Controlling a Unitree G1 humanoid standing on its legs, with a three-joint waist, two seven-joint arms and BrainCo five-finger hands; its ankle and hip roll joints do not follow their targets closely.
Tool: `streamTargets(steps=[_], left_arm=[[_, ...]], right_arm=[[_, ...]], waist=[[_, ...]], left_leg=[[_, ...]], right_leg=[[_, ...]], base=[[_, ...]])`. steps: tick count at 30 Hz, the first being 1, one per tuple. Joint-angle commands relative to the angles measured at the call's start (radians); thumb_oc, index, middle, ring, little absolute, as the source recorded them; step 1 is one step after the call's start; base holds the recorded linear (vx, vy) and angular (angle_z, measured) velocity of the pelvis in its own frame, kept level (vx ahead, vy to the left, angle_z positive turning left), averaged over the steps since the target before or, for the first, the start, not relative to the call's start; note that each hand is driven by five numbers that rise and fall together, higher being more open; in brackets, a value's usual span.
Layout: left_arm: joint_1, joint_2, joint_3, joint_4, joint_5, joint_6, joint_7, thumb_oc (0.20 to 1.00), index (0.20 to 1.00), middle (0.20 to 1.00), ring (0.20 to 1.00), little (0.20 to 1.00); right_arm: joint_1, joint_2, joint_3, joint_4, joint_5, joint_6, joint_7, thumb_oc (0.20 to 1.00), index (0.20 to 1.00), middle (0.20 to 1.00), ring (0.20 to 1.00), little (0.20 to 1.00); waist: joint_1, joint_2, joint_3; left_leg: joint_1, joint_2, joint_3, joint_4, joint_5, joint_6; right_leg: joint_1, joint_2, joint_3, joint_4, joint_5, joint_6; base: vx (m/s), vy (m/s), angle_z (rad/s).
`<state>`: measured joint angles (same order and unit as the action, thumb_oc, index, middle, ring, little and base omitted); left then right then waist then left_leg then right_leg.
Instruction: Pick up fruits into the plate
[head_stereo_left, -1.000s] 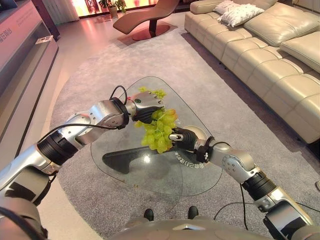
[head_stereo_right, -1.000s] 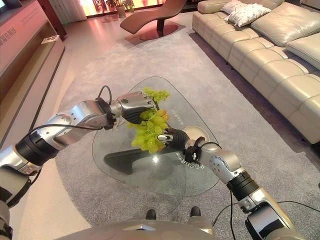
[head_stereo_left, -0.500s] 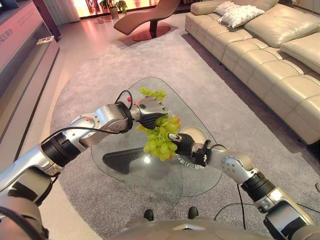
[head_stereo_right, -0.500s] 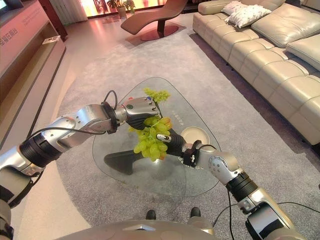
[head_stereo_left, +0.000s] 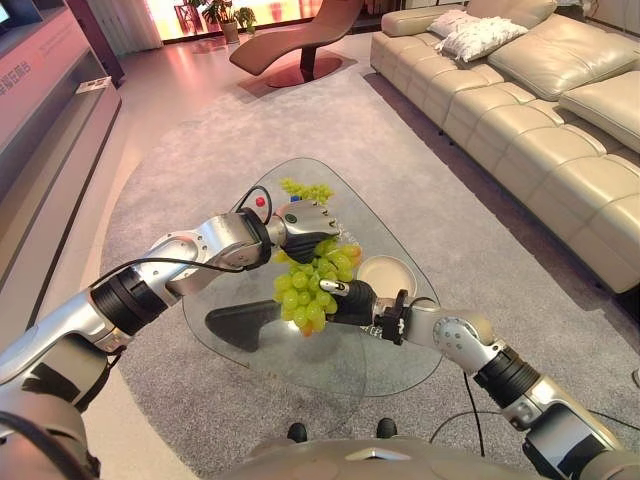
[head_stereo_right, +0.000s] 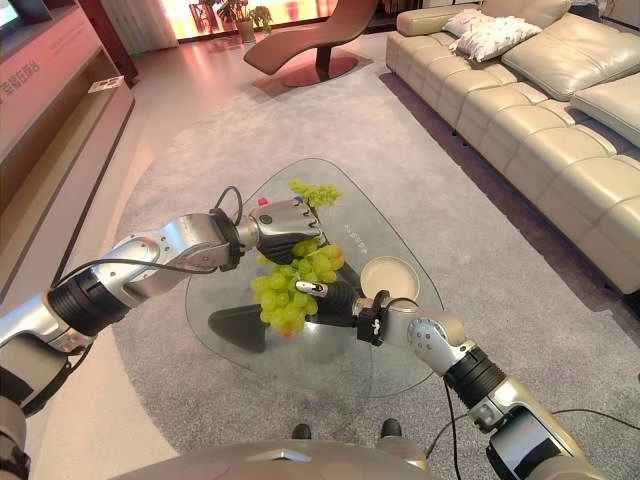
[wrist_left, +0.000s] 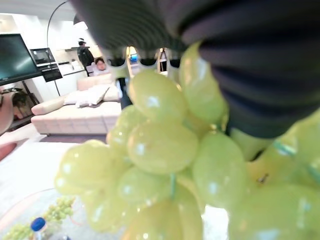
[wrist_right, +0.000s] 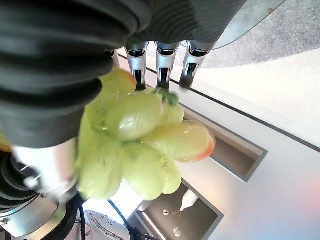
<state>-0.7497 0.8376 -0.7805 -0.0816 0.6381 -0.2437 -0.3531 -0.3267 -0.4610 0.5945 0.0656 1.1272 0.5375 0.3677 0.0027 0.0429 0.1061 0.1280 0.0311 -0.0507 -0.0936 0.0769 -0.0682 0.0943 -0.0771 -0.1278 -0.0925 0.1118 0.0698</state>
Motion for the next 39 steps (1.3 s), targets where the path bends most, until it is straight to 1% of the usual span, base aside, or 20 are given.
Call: streamTargets(steps=[1,5,10,22,23,24,30,35,39], left_arm=[[-0.135,-0.061,-0.013,0.061,0.0,-0.001,0.048,0.2,0.2,0.2,0.2,0.2],[-0.132,-0.053,-0.007,0.05,-0.005,-0.001,0.043,0.2,0.2,0.2,0.2,0.2],[-0.13,-0.048,-0.002,0.04,-0.012,-0.001,0.036,0.2,0.2,0.2,0.2,0.2],[-0.121,-0.047,0.012,0.027,-0.045,0.028,0.018,0.2,0.2,0.2,0.2,0.2],[-0.117,-0.046,0.016,0.028,-0.059,0.037,0.018,0.558,0.558,0.558,0.558,0.558],[-0.113,-0.047,0.021,0.029,-0.075,0.046,0.019,1.0,1.0,1.0,1.0,1.0],[-0.054,-0.039,0.068,0.034,-0.116,0.052,0.018,1.0,1.0,1.0,1.0,1.0],[0.052,0.001,0.144,0.034,-0.142,0.048,0.038,1.0,1.0,1.0,1.0,1.0],[0.138,0.025,0.204,0.051,-0.165,0.059,0.059,1.0,1.0,1.0,1.0,1.0]], right_arm=[[-0.05,0.115,0.012,-0.093,0.076,-0.04,0.04,0.2,0.2,0.2,0.2,0.2],[-0.043,0.106,0.009,-0.099,0.075,-0.034,0.052,0.2,0.2,0.2,0.2,0.2],[-0.039,0.107,0.013,-0.101,0.08,-0.037,0.044,0.2,0.2,0.2,0.2,0.2],[-0.03,0.104,0.004,-0.106,0.083,-0.043,0.041,0.2,0.2,0.2,0.2,0.2],[-0.028,0.103,0.002,-0.106,0.08,-0.049,0.043,0.2,0.2,0.2,0.2,0.2],[-0.026,0.102,0.0,-0.106,0.078,-0.055,0.045,0.2,0.2,0.2,0.2,0.2],[0.003,0.094,-0.028,-0.098,0.059,-0.086,0.052,0.2,0.2,0.2,0.2,0.2],[0.061,0.057,-0.085,-0.087,0.041,-0.127,0.072,0.2,0.2,0.2,0.2,0.2],[0.103,0.029,-0.143,-0.069,0.034,-0.158,0.078,0.2,0.2,0.2,0.2,0.2]], waist=[[0.024,-0.039,-0.002],[0.024,-0.038,0.001],[0.026,-0.038,0.001],[0.028,-0.039,0.002],[0.028,-0.039,0.001],[0.029,-0.04,0.001],[0.033,-0.041,0.003],[0.036,-0.039,0.006],[0.038,-0.038,0.01]], left_leg=[[0.043,-0.071,0.056,0.016,-0.147,0.041],[0.043,-0.071,0.056,0.016,-0.146,0.04],[0.043,-0.071,0.056,0.016,-0.146,0.04],[0.045,-0.07,0.055,0.016,-0.146,0.04],[0.045,-0.07,0.055,0.016,-0.147,0.04],[0.045,-0.07,0.054,0.016,-0.146,0.04],[0.045,-0.068,0.054,0.016,-0.146,0.04],[0.046,-0.065,0.059,0.018,-0.146,0.04],[0.047,-0.063,0.06,0.019,-0.146,0.04]], right_leg=[[0.073,-0.004,-0.052,0.008,-0.124,0.036],[0.073,-0.004,-0.053,0.008,-0.123,0.036],[0.074,-0.005,-0.055,0.007,-0.123,0.037],[0.076,-0.005,-0.057,0.007,-0.124,0.036],[0.077,-0.004,-0.057,0.007,-0.124,0.036],[0.077,-0.004,-0.057,0.006,-0.124,0.036],[0.077,-0.004,-0.058,0.006,-0.124,0.036],[0.078,-0.005,-0.061,0.007,-0.123,0.037],[0.079,-0.005,-0.064,0.008,-0.123,0.036]], base=[[0.0,0.0,0.0],[0.0,0.0,0.0],[0.0,0.0,0.0],[0.0,0.0,0.0],[0.0,0.0,0.0],[0.0,0.0,0.0],[0.0,0.0,0.0],[0.0,0.0,0.0],[0.0,0.0,0.0]])
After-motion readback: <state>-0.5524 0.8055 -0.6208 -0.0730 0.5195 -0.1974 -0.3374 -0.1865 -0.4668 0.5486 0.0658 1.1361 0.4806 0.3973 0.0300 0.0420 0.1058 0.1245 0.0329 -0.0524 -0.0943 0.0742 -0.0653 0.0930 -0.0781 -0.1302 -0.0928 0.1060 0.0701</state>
